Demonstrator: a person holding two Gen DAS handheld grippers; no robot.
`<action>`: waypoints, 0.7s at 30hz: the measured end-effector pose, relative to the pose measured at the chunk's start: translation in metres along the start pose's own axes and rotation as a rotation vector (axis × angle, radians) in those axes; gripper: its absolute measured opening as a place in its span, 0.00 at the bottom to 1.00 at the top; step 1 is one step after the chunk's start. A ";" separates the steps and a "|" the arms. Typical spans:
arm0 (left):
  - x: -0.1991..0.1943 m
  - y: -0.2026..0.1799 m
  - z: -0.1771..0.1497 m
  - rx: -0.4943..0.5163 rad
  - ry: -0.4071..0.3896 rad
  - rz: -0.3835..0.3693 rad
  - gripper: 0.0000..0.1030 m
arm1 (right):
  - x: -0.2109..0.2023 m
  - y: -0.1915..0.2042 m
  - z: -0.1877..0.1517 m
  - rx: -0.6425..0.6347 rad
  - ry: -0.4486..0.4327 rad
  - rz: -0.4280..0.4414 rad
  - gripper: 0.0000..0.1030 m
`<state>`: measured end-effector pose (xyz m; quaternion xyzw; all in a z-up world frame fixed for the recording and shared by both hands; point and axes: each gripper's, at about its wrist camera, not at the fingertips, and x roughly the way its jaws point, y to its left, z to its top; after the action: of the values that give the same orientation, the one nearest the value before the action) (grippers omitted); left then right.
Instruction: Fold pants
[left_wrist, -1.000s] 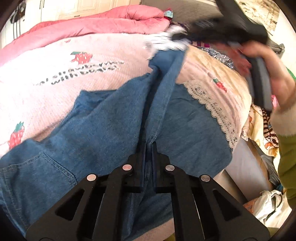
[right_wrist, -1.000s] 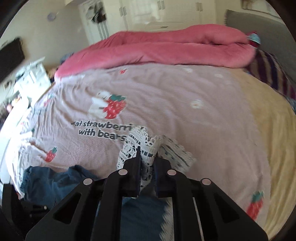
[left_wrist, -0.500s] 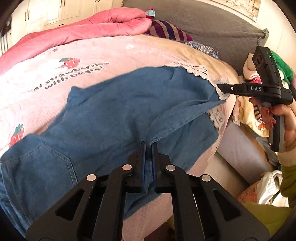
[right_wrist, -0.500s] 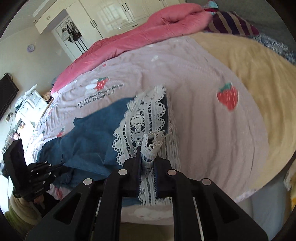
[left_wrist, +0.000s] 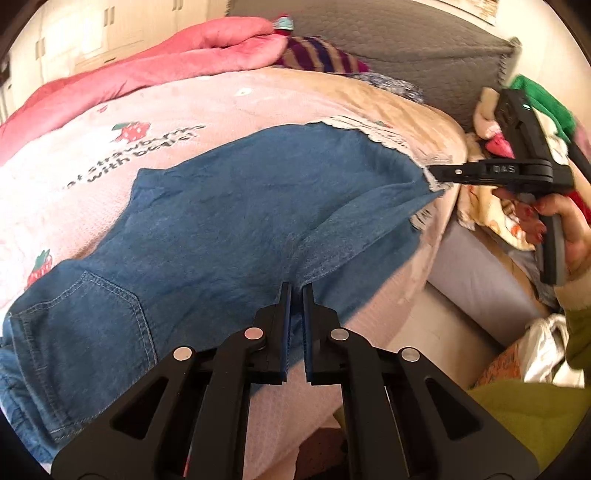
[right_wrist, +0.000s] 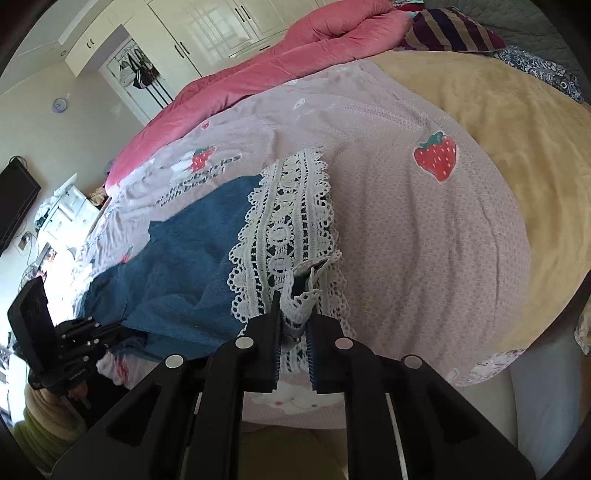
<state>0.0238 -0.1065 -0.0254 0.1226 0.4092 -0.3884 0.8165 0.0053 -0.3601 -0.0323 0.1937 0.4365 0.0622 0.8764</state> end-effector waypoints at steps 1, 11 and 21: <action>0.000 -0.003 -0.003 0.020 0.004 0.004 0.01 | 0.005 -0.001 -0.002 -0.001 0.016 -0.006 0.10; 0.016 -0.007 -0.018 0.029 0.064 0.013 0.01 | 0.017 -0.020 -0.017 0.041 0.059 -0.102 0.41; 0.014 -0.009 -0.019 0.027 0.051 0.021 0.02 | -0.001 -0.007 -0.002 -0.018 -0.027 -0.078 0.44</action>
<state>0.0117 -0.1097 -0.0467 0.1477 0.4235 -0.3819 0.8081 0.0026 -0.3659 -0.0356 0.1697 0.4312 0.0293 0.8857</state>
